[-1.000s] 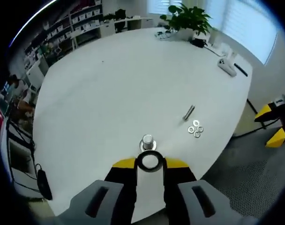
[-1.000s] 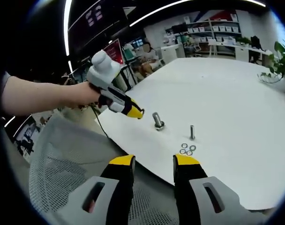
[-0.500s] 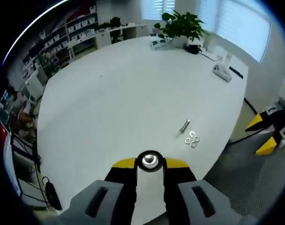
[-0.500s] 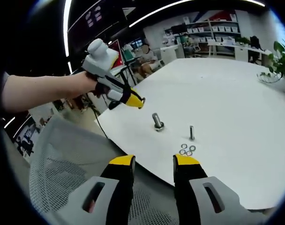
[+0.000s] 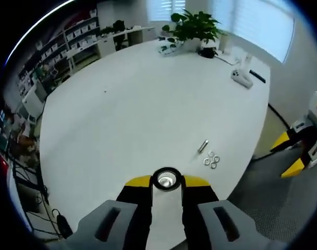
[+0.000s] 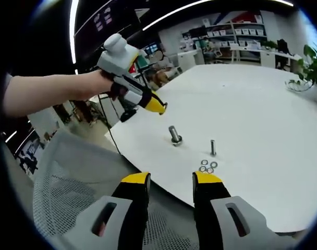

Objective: Place the washer onto the threaded stud by aligning its center hole with the stud, sliding it down to the base, and recovering from edge contact or off-axis alignment until the washer reaches the visible bottom stop.

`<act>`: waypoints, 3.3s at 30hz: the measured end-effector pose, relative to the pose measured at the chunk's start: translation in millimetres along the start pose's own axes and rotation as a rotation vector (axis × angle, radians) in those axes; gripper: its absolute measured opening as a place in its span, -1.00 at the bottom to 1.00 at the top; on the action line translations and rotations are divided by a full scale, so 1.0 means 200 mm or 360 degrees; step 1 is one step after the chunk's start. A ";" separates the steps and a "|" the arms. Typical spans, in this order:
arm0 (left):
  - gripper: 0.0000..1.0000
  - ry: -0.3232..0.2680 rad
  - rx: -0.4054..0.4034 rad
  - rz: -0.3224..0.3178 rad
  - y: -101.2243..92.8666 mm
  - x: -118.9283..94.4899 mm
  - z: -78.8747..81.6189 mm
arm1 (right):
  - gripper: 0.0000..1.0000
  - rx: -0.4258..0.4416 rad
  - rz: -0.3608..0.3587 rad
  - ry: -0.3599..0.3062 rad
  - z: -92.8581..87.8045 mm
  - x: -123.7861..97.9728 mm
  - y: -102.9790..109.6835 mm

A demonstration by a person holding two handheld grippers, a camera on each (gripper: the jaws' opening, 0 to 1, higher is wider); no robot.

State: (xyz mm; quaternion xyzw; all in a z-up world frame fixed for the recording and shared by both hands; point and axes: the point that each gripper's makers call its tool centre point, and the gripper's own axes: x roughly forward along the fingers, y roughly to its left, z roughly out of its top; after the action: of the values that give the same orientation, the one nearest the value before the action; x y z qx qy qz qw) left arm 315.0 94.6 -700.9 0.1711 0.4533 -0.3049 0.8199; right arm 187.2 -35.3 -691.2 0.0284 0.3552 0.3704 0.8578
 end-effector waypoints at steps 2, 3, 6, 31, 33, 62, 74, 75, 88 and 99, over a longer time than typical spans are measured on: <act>-0.64 0.0022 0.0028 0.0002 0.00 0.00 0.00 | -0.30 0.0009 -0.0004 -0.0009 0.00 0.00 0.00; -0.64 0.0028 0.0029 0.0000 0.00 0.01 0.00 | -0.30 0.0010 -0.0004 -0.0009 0.00 0.00 0.00; -0.64 0.0056 0.0050 -0.0012 -0.01 0.02 -0.01 | -0.30 0.0004 -0.0002 -0.0005 0.00 0.00 0.00; -0.64 0.0406 0.0320 -0.0078 -0.01 0.23 -0.16 | -0.30 0.0028 -0.0030 -0.0027 0.01 -0.01 -0.02; -0.64 0.0427 0.0336 -0.0081 -0.01 0.26 -0.17 | -0.30 0.0035 -0.0038 -0.0030 0.01 -0.01 -0.02; -0.64 0.0601 0.0379 -0.0119 0.00 0.34 -0.17 | -0.30 0.0058 -0.0089 -0.0033 0.01 -0.02 -0.06; -1.00 0.0615 0.0396 -0.0172 0.01 0.34 -0.09 | -0.30 0.0071 -0.0094 -0.0048 0.02 -0.02 -0.06; -1.00 0.0649 0.0508 -0.0145 0.02 0.35 -0.13 | -0.30 0.0070 -0.0095 -0.0049 0.02 -0.02 -0.06; -0.98 0.0345 0.0204 -0.0114 0.05 0.30 -0.05 | -0.30 0.0080 -0.0098 -0.0058 0.02 -0.03 -0.07; -0.51 0.0099 -0.0035 -0.0060 0.02 0.28 -0.14 | -0.30 0.0075 -0.0080 -0.0058 0.02 -0.02 -0.06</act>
State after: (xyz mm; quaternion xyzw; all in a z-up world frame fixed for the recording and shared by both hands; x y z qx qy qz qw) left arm 321.8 94.8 -762.6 0.1628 0.4850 -0.3098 0.8014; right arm 195.3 -45.6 -688.6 0.0462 0.3488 0.3396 0.8723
